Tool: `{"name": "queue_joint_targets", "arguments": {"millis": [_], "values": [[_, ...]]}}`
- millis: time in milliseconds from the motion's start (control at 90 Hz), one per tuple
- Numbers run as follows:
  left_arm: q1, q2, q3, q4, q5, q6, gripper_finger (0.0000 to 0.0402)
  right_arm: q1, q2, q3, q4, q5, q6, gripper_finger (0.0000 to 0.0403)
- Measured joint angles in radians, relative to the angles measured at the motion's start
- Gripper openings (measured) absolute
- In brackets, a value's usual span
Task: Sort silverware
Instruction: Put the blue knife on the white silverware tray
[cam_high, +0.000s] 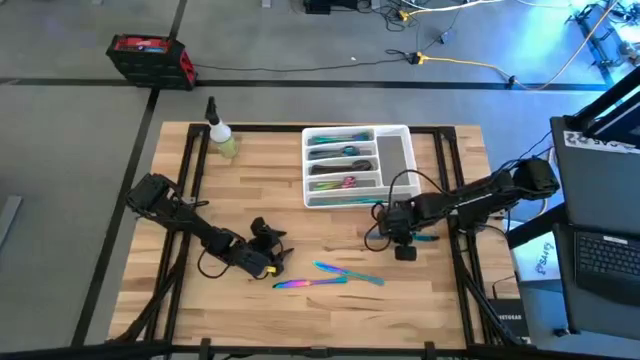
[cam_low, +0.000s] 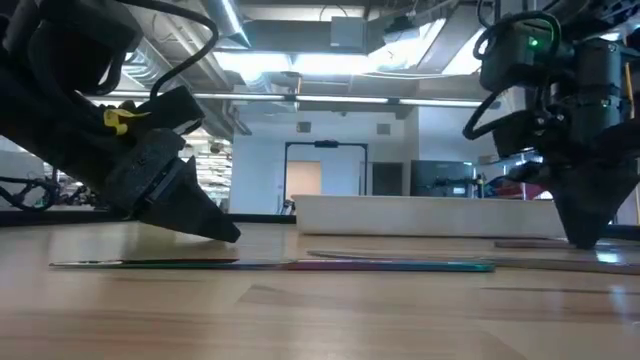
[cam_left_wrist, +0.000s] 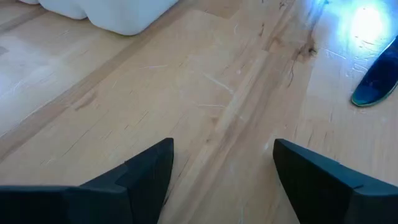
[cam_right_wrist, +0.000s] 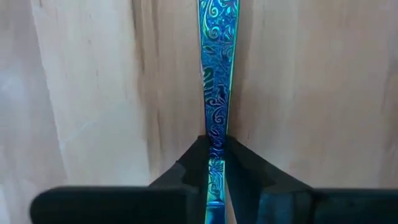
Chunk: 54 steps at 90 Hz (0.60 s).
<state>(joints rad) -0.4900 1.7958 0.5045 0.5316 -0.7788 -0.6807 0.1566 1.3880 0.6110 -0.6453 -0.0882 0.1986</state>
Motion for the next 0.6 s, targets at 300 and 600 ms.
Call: {"name": "queue_joint_targets", "arguments": {"millis": [300, 600], "values": [[0.000, 0.000, 0.000, 0.000, -0.008, 0.000, 0.0263, 0.000, 0.000, 0.072, -0.017, -0.002, 0.003, 0.0030], [0.000, 0.000, 0.000, 0.000, -0.010, 0.000, 0.0263, 0.000, 0.000, 0.092, -0.025, -0.002, 0.003, 0.0030]]}}
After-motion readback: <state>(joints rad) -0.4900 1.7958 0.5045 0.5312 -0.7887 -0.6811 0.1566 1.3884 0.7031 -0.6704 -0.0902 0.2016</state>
